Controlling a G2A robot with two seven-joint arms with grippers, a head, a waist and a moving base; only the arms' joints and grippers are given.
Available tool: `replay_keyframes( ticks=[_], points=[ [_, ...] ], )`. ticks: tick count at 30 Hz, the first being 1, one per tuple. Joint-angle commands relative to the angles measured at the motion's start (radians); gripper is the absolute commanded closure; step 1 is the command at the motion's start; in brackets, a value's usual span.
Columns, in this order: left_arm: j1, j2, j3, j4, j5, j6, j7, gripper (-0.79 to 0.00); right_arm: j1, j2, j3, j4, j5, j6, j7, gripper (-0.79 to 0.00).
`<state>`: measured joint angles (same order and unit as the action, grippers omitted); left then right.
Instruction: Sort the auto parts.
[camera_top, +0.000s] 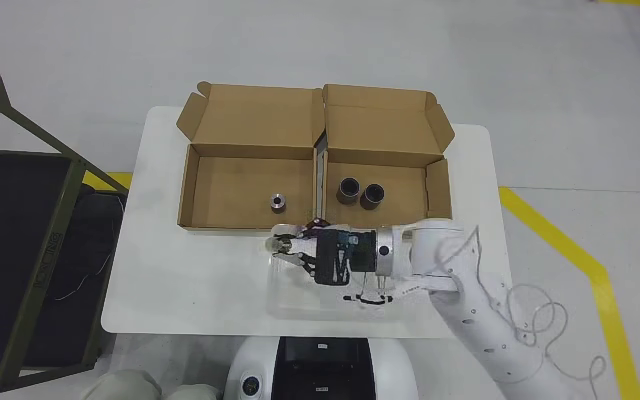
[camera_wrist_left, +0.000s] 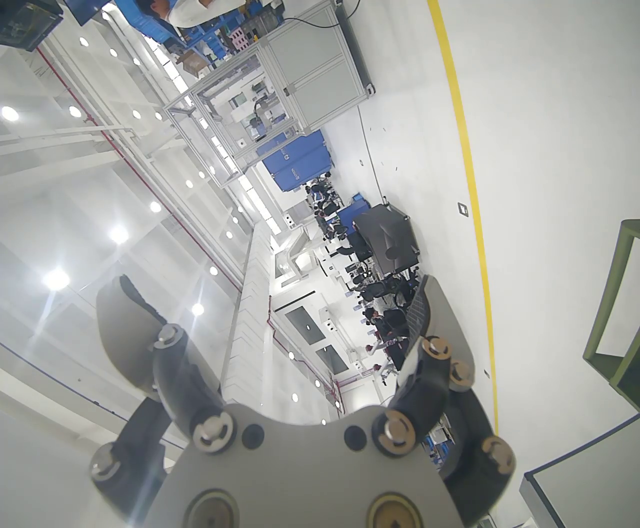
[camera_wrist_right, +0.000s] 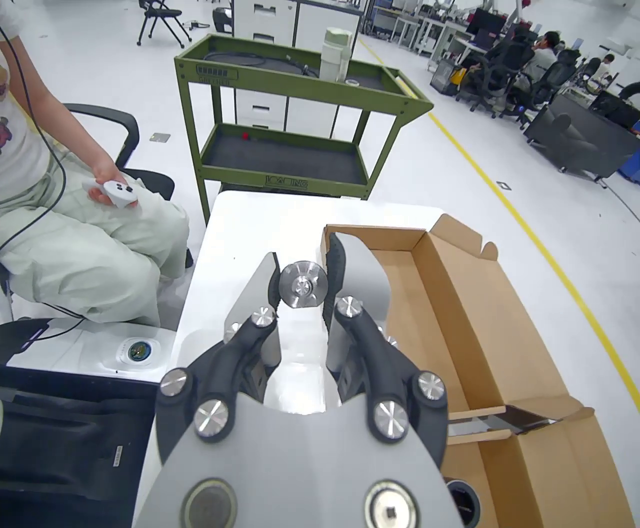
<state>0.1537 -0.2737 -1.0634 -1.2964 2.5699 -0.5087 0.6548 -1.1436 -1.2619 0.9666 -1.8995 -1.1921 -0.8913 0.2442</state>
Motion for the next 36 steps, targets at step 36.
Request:
replay_keyframes(
  ticks=[36],
  points=[
    [0.0,0.0,0.0,0.0,0.0,0.0,0.0,-0.785,-0.12,0.04,0.116,-0.166,-0.35,0.109,-0.511,0.0]
  ],
)
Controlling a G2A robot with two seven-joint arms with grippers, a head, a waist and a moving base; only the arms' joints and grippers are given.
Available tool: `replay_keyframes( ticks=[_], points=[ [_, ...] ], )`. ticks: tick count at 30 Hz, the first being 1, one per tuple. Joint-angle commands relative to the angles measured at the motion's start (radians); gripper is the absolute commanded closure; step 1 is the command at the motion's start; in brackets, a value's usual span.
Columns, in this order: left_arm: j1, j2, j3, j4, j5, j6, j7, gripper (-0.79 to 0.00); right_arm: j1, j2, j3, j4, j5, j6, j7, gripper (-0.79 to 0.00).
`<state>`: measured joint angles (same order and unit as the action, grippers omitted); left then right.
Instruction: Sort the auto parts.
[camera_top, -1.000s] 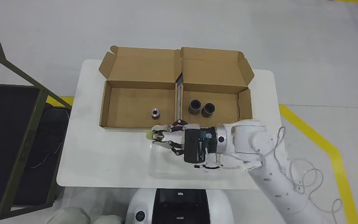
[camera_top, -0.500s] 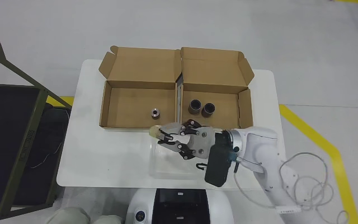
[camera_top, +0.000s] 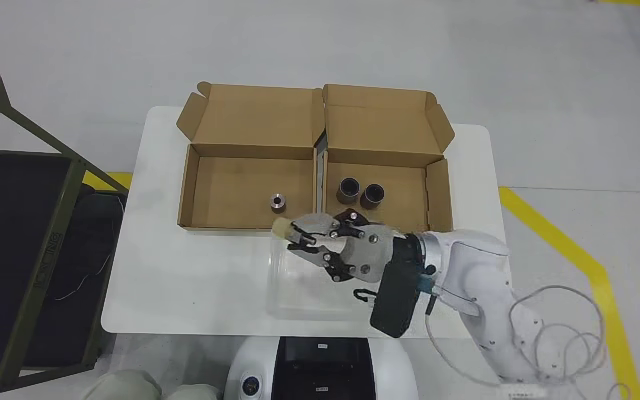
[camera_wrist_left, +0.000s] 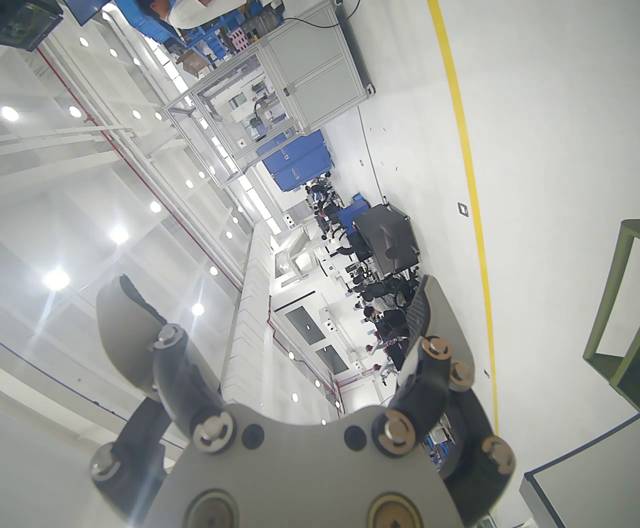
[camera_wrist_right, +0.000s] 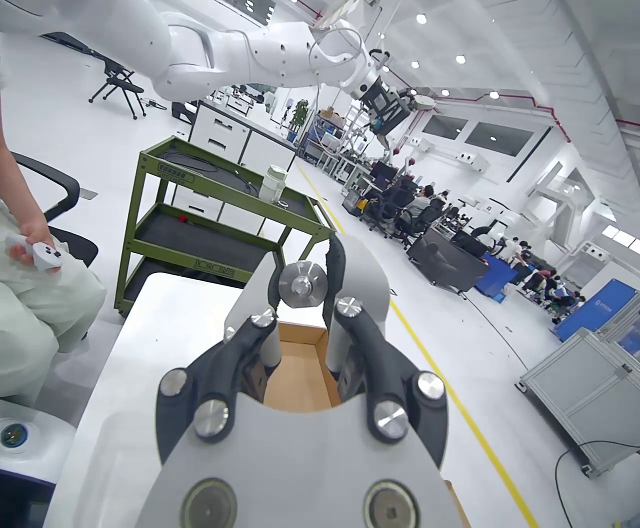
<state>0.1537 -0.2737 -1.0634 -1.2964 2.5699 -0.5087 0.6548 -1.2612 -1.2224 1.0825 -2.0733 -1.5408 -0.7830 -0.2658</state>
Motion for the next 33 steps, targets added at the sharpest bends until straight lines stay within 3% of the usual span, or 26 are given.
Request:
replay_keyframes(
  ticks=[1,20,33],
  points=[
    [0.0,0.0,0.0,0.0,0.0,0.0,0.0,-0.785,-0.005,0.002,0.001,0.012,-0.005,0.003,-0.001,0.0],
    [0.0,0.0,0.0,0.0,0.0,0.0,0.0,-0.785,0.188,-0.033,-0.12,0.206,0.121,0.094,0.203,0.0],
    [0.0,0.0,0.0,0.0,0.0,0.0,0.0,-0.785,0.323,-0.074,-0.218,0.395,0.233,0.171,0.405,0.0]
  ],
)
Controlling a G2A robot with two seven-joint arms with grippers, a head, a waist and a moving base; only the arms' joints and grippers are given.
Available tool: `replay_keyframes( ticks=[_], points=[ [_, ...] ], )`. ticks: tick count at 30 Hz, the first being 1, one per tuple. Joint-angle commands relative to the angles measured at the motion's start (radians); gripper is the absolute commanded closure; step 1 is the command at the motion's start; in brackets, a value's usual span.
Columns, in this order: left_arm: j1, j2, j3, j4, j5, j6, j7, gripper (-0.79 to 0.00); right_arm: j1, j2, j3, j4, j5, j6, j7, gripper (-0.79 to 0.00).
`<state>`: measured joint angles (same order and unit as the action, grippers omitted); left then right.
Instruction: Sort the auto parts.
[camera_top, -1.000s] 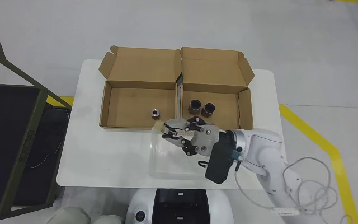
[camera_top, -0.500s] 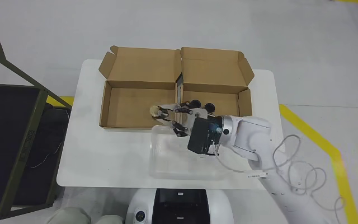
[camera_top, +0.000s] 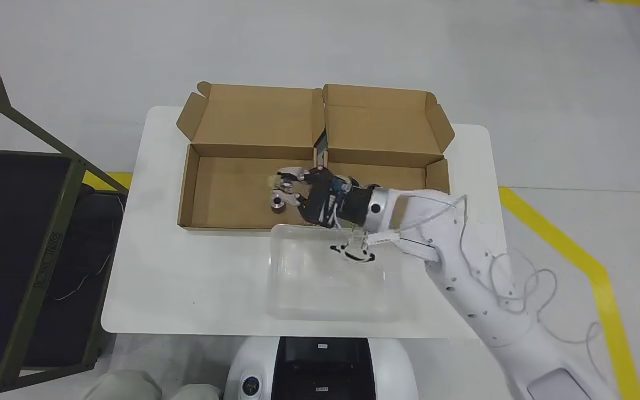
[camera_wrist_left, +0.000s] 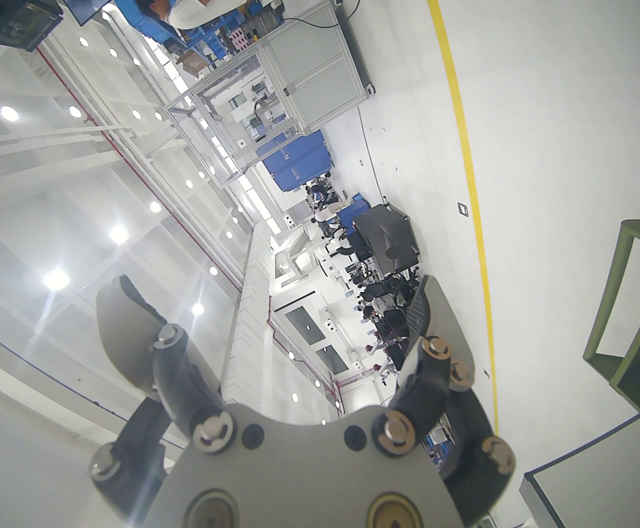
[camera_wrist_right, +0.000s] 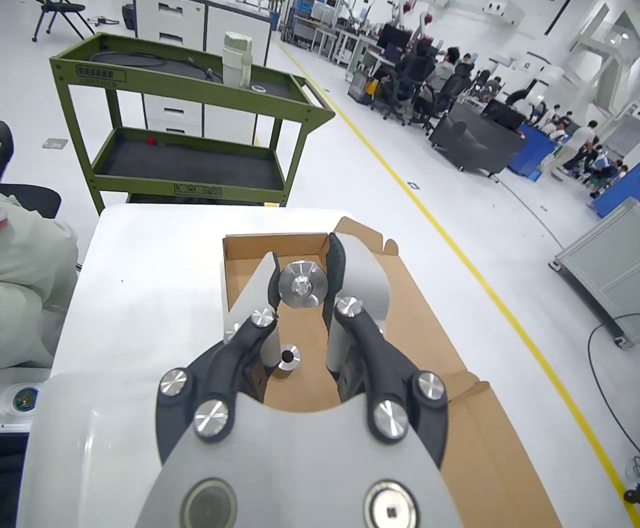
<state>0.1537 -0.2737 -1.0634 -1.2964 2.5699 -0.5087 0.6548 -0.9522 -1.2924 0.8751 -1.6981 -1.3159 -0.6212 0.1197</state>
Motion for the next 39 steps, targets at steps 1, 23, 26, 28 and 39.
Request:
replay_keyframes(
  ticks=[1,23,26,28,39],
  points=[
    [0.0,0.0,0.0,0.0,0.0,0.0,0.0,-0.785,0.026,-0.009,-0.021,0.038,0.013,0.019,0.036,0.0],
    [0.0,0.0,0.0,0.0,0.0,0.0,0.0,-0.785,0.271,-0.135,-0.197,0.534,0.229,0.127,0.2,0.0],
    [0.0,0.0,0.0,0.0,0.0,0.0,0.0,-0.785,0.3,-0.156,-0.222,0.589,0.249,0.132,0.222,0.0],
    [0.0,0.0,0.0,0.0,0.0,0.0,0.0,-0.785,0.317,-0.17,-0.24,0.622,0.261,0.136,0.233,0.0],
    [0.0,0.0,0.0,0.0,0.0,0.0,0.0,-0.785,0.39,-0.247,-0.31,0.79,0.304,0.157,0.269,-0.003]
  ],
)
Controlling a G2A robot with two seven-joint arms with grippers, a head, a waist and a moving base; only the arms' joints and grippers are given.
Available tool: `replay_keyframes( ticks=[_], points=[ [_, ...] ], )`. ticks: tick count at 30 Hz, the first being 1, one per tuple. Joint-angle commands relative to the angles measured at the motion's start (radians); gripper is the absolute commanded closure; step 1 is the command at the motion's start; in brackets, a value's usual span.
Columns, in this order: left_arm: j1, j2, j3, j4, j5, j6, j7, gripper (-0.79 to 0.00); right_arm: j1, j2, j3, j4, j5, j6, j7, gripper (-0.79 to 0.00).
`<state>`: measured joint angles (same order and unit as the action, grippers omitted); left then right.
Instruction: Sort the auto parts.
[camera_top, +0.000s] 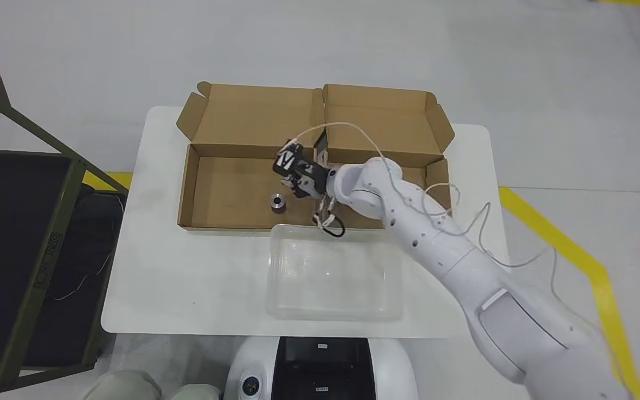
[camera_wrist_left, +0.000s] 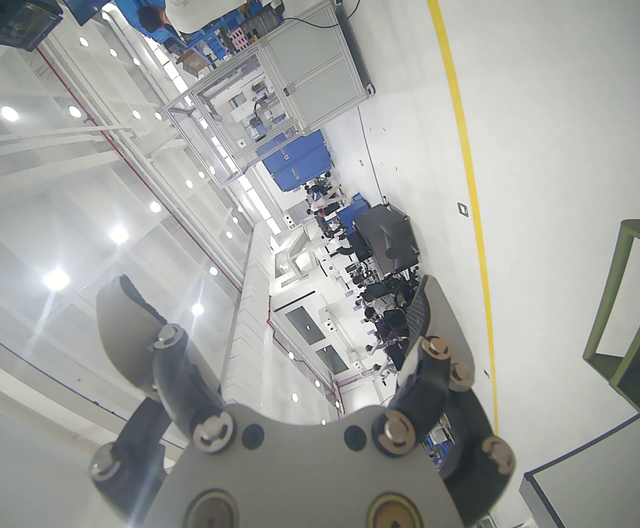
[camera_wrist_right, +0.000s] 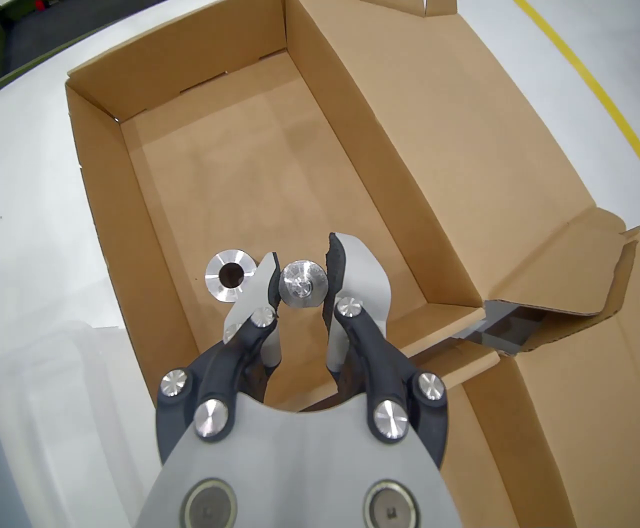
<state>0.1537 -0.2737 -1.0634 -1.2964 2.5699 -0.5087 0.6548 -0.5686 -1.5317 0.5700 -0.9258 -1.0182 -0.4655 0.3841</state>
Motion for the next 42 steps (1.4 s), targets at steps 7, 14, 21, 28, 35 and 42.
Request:
replay_keyframes(
  ticks=[7,14,21,28,35,42],
  points=[
    [0.0,0.0,0.0,0.0,0.0,0.0,0.0,-0.785,0.042,-0.054,-0.03,0.116,0.038,0.015,0.02,-0.018],
    [0.0,0.0,0.0,0.0,0.0,0.0,0.0,-0.785,0.07,-0.098,-0.052,0.193,0.059,0.028,0.056,-0.095],
    [0.0,0.0,0.0,0.0,0.0,0.0,0.0,-0.785,0.088,-0.133,-0.069,0.252,0.053,0.027,0.057,-0.215],
    [0.0,0.0,0.0,0.0,0.0,0.0,0.0,-0.785,0.101,-0.158,-0.076,0.282,0.035,0.032,0.056,-0.289],
    [0.0,0.0,0.0,0.0,0.0,0.0,0.0,-0.785,0.101,-0.155,-0.056,0.25,0.007,0.038,0.025,-0.289],
    [0.0,0.0,0.0,0.0,0.0,0.0,0.0,-0.785,0.057,-0.115,-0.003,0.097,-0.058,0.059,0.017,-0.299]
  ],
)
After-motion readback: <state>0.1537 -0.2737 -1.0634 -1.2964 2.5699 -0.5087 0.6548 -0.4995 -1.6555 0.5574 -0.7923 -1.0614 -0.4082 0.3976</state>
